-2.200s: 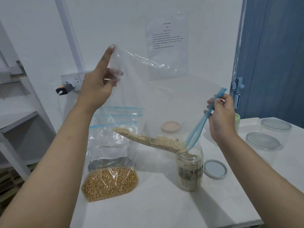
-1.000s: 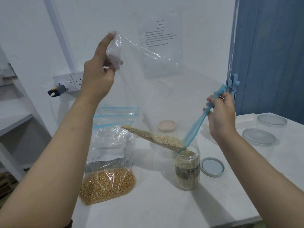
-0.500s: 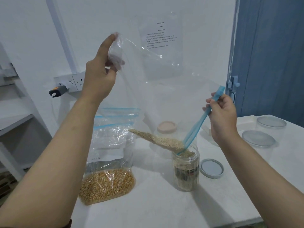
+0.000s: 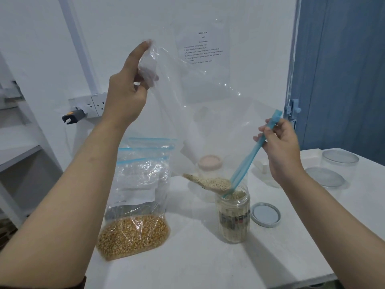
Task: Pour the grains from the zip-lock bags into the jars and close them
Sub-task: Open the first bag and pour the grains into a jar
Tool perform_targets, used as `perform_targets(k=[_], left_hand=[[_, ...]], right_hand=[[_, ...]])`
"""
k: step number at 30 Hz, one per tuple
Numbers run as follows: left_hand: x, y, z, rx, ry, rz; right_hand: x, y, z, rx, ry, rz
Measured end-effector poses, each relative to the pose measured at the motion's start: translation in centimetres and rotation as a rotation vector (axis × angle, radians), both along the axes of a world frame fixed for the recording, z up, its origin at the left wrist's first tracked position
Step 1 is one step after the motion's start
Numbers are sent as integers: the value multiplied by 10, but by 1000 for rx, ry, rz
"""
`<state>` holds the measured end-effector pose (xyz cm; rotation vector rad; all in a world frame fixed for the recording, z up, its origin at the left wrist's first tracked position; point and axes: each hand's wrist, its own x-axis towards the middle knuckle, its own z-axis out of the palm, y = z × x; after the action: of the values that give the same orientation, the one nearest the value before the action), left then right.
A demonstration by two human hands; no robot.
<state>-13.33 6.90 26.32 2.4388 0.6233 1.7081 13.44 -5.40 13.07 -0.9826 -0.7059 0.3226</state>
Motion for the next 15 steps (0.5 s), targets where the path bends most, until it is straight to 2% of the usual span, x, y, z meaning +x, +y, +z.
perform_targets(k=[15], left_hand=[[-3, -4, 3, 27, 38, 22]], right_hand=[[-3, -4, -1, -25, -38, -20]])
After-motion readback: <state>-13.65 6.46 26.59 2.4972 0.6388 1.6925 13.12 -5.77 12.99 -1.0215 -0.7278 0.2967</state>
